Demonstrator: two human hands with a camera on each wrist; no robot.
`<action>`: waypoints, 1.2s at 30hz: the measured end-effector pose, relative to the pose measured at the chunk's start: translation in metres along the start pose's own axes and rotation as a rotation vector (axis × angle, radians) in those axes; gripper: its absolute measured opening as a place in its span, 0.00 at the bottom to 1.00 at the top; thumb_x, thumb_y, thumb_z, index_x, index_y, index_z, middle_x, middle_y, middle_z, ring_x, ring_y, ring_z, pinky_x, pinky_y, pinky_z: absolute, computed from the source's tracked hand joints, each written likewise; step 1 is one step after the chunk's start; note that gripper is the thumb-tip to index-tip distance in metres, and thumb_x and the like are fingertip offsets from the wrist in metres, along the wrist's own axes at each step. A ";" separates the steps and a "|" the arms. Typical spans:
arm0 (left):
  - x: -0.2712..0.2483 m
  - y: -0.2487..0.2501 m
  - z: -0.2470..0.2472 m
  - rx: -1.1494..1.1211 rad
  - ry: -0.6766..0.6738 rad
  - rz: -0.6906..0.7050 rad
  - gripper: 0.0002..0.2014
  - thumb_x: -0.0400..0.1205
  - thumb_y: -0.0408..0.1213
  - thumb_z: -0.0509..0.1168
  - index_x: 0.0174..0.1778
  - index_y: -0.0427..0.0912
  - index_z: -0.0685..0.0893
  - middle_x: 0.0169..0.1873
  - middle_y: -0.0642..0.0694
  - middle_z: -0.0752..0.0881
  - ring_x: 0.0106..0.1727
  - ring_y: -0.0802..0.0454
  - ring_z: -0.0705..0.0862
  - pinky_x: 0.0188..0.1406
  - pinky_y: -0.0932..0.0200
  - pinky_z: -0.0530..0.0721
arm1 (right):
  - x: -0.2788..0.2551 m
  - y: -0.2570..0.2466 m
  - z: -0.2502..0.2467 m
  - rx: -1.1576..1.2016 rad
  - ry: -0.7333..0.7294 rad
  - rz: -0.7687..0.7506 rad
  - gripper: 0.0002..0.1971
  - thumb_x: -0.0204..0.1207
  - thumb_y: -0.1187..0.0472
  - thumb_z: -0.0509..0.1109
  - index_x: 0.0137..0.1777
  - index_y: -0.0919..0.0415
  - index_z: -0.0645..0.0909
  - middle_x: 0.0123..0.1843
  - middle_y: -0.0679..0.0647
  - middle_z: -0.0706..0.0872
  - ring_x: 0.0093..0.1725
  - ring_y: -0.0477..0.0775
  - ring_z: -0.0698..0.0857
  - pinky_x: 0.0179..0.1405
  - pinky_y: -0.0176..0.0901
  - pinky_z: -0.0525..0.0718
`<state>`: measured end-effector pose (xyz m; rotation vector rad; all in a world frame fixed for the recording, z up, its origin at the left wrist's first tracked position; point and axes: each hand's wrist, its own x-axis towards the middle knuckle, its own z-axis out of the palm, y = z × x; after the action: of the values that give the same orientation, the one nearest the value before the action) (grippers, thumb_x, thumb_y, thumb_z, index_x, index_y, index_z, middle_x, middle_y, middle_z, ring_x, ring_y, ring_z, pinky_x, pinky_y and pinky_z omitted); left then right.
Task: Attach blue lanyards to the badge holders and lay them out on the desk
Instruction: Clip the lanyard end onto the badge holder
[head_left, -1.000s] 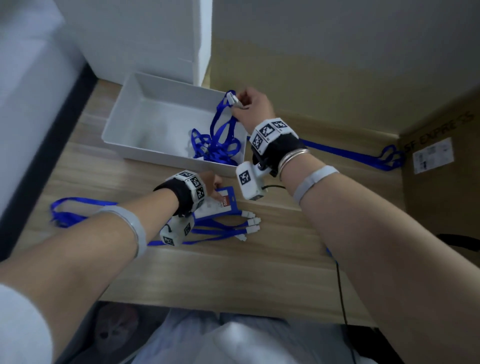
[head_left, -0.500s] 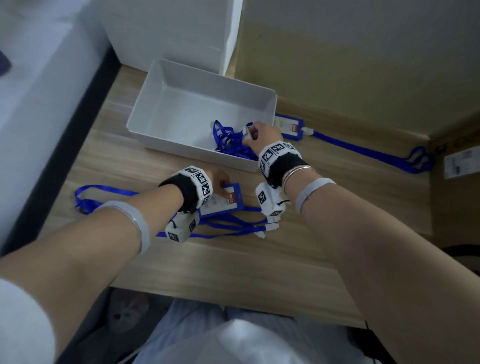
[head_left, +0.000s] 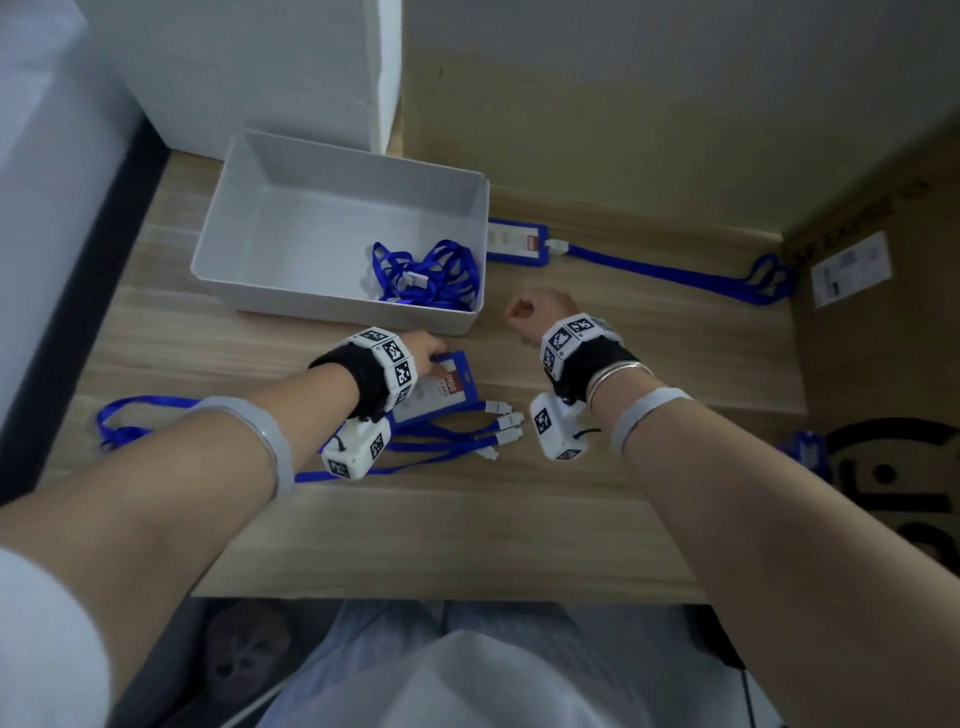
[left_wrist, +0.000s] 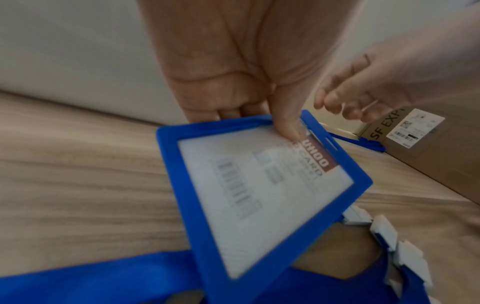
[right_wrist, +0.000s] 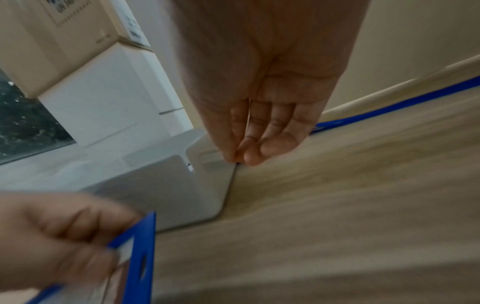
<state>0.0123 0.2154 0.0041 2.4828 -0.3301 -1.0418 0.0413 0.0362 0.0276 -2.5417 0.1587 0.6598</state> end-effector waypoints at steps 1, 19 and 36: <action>0.001 0.001 0.002 -0.005 0.002 -0.008 0.17 0.84 0.36 0.59 0.67 0.33 0.77 0.65 0.36 0.82 0.66 0.40 0.80 0.64 0.53 0.75 | -0.003 0.008 0.006 0.013 -0.043 0.005 0.10 0.78 0.63 0.68 0.57 0.60 0.85 0.56 0.56 0.88 0.53 0.56 0.86 0.61 0.50 0.84; 0.008 0.003 0.030 -0.089 0.151 -0.148 0.17 0.86 0.30 0.52 0.68 0.31 0.77 0.64 0.30 0.81 0.65 0.35 0.80 0.58 0.50 0.79 | -0.030 0.043 0.061 -0.227 -0.218 -0.064 0.08 0.71 0.57 0.73 0.49 0.57 0.85 0.52 0.54 0.86 0.52 0.55 0.85 0.49 0.42 0.83; 0.021 0.043 0.036 -0.131 0.187 0.063 0.12 0.82 0.22 0.53 0.44 0.45 0.72 0.44 0.42 0.76 0.44 0.47 0.75 0.41 0.59 0.72 | -0.015 0.092 -0.027 0.904 0.151 0.119 0.11 0.78 0.71 0.64 0.36 0.58 0.74 0.36 0.55 0.79 0.37 0.49 0.82 0.44 0.41 0.85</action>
<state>-0.0012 0.1589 -0.0107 2.4122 -0.2706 -0.7736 0.0181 -0.0575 0.0147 -1.7069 0.5297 0.3182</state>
